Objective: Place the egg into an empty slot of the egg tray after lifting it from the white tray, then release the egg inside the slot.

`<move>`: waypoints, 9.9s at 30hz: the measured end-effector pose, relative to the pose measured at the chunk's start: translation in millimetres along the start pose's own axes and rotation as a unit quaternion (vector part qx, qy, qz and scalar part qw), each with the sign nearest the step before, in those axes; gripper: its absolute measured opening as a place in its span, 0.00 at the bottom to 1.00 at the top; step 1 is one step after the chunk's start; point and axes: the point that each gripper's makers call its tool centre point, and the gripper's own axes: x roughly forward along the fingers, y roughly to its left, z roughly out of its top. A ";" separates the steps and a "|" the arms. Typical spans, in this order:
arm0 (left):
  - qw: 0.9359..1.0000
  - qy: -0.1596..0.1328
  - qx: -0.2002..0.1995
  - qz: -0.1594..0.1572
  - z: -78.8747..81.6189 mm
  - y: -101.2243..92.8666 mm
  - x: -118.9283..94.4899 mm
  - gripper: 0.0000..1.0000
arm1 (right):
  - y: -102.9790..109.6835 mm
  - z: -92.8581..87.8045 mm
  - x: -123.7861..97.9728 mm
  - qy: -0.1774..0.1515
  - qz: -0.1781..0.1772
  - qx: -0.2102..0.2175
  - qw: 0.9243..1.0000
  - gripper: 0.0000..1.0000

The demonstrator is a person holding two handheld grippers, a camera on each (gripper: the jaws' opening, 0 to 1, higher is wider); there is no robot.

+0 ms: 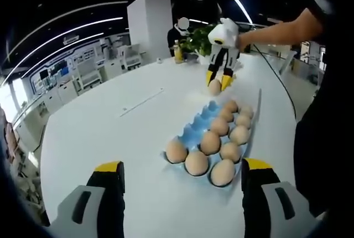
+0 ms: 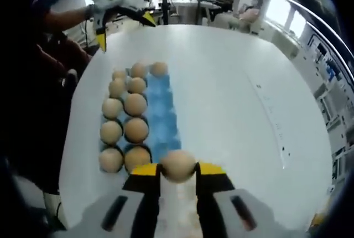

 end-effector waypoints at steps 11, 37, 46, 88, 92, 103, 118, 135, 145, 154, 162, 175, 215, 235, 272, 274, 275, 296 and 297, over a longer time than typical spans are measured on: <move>1.000 -0.005 -0.001 0.004 1.1 2.1 -1.8 0.88 | 6.0 38.2 23.3 -0.018 0.023 -0.027 0.999 0.24; 1.000 -0.007 -0.004 0.007 -0.9 6.7 -3.5 0.88 | 27.0 100.9 68.8 -0.036 0.068 -0.076 0.994 0.24; 1.000 -0.005 -0.005 0.008 -4.1 7.4 -3.2 0.88 | 30.0 112.6 84.9 -0.036 0.077 -0.084 0.993 0.24; 1.000 -0.004 -0.011 0.011 1.7 -0.3 -3.0 0.88 | 34.1 105.9 116.0 -0.029 0.123 -0.028 0.992 0.27; 1.000 -0.003 -0.007 0.009 2.7 -0.9 -2.7 0.88 | 34.2 105.7 113.4 -0.039 0.120 -0.023 0.992 0.29; 1.000 -0.001 -0.002 0.004 2.7 0.4 -2.4 0.88 | 31.9 96.7 98.4 -0.058 0.108 -0.015 0.992 0.31; 1.000 -0.001 0.006 -0.001 5.9 1.9 0.1 0.88 | 14.8 60.9 71.4 -0.076 0.063 0.020 0.995 0.29; 1.000 -0.003 0.010 -0.003 10.5 0.6 1.4 0.88 | -2.3 -42.7 10.9 -0.039 -0.006 0.092 0.995 0.29; 1.000 -0.002 0.013 -0.005 11.7 -1.6 3.7 0.87 | -17.2 -112.7 -36.1 -0.002 -0.072 0.134 0.988 0.29; 1.000 -0.002 0.013 -0.006 13.3 -3.1 5.8 0.88 | -30.1 -148.9 -51.0 0.048 -0.112 0.130 0.984 0.29; 1.000 -0.001 0.010 -0.004 13.5 -2.0 4.7 0.88 | -23.3 -150.8 -41.9 0.087 -0.088 0.104 0.987 0.27; 1.000 -0.008 0.000 -0.002 14.7 -1.8 7.8 0.87 | -20.4 -152.3 -44.8 0.073 -0.098 0.138 0.983 0.23; 1.000 -0.004 0.003 0.001 6.8 3.8 1.7 0.88 | -8.4 -32.5 -28.6 -0.014 -0.054 0.056 0.997 0.23; 1.000 -0.005 -0.002 0.005 3.5 5.1 -1.3 0.88 | 6.8 27.6 17.0 -0.035 0.002 -0.001 0.999 0.23; 1.000 -0.002 -0.004 0.009 0.0 5.7 -4.2 0.88 | 26.6 80.5 76.9 -0.037 0.066 -0.047 0.996 0.23; 1.000 -0.002 -0.005 0.008 -0.1 5.8 -4.2 0.88 | 27.6 80.4 78.4 -0.034 0.069 -0.047 0.996 0.24; 1.000 -0.002 -0.005 0.008 0.0 5.9 -4.3 0.88 | 27.7 80.5 79.9 -0.033 0.069 -0.048 0.996 0.24; 1.000 0.002 0.001 0.008 2.0 8.2 -4.3 0.88 | 26.6 69.8 90.2 -0.015 0.088 -0.045 0.995 0.24; 1.000 0.001 0.000 0.008 2.6 8.2 -4.4 0.88 | 26.5 69.8 89.9 -0.015 0.088 -0.046 0.995 0.24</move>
